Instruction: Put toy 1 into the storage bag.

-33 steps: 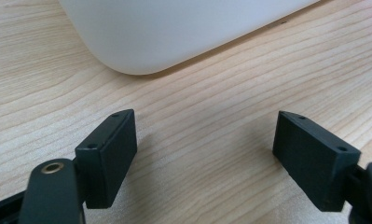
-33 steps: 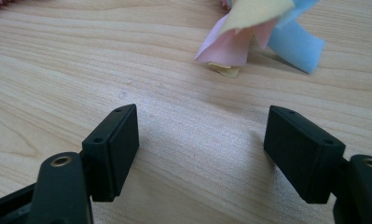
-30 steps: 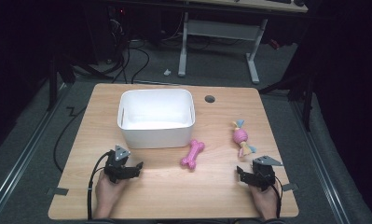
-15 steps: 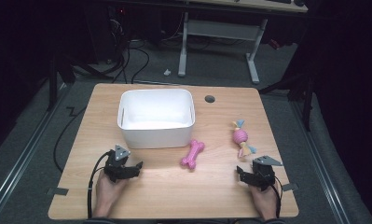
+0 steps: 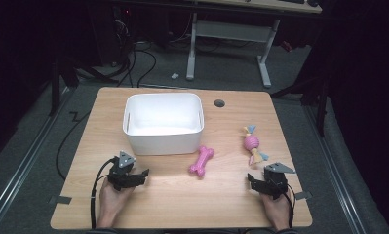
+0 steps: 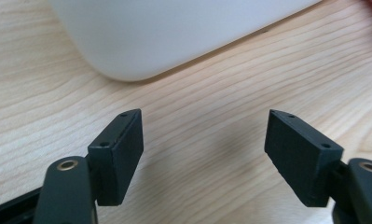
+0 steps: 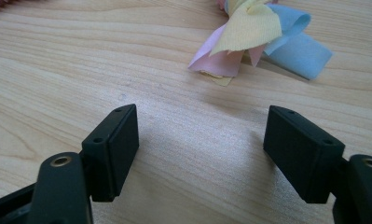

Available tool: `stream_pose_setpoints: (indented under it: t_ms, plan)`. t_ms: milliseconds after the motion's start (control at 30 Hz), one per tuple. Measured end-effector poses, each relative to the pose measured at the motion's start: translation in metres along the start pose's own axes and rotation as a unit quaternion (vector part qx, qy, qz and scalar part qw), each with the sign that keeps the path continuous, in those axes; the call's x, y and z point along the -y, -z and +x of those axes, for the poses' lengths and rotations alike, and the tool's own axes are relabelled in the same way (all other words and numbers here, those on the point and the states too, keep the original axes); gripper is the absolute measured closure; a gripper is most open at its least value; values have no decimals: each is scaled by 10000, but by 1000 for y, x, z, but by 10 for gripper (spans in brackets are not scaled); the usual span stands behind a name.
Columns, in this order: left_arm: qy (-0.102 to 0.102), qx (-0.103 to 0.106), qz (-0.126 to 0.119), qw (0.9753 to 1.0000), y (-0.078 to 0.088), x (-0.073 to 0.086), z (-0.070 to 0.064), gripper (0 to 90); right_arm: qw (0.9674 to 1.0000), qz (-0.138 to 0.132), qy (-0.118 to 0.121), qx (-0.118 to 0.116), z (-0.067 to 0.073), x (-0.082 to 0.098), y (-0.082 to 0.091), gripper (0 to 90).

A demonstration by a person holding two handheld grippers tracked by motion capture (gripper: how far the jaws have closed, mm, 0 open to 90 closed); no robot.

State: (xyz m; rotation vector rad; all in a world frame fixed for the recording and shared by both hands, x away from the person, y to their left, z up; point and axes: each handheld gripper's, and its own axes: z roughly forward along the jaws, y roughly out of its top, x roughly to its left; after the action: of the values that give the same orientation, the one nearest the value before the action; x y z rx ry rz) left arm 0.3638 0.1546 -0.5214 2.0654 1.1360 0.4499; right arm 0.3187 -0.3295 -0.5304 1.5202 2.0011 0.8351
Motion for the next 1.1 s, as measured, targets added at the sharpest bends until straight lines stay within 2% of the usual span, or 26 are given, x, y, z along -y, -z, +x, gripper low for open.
stream_pose_setpoints:
  t_ms: [100, 300, 433, 633, 767, 1100]
  plan:
    - [-34, 119, -16, 9999, 1, -5, -5, 291, 10000, 0, 0, 0, 0, 0, 0, 265]
    - [-137, 301, 159, 9993, -4, -13, -14, 305, 10000, 4, -9, -5, 0, 0, 0, 265]
    - [-313, 388, 389, 9980, -14, -19, -26, 323, 10000, 12, 23, -39, 0, 0, 0, 265]
    - [-376, 540, 464, 9968, -20, -32, -43, 310, 10000, 10, 49, -57, 1, 0, 0, 266]
    - [-460, 650, 528, 9954, -19, -42, -53, 310, 9999, 1, 98, -87, 0, 0, 0, 266]
    - [-787, 912, 609, 9909, -24, -67, -90, 315, 9999, 6, 115, -115, 1, 0, 0, 264]
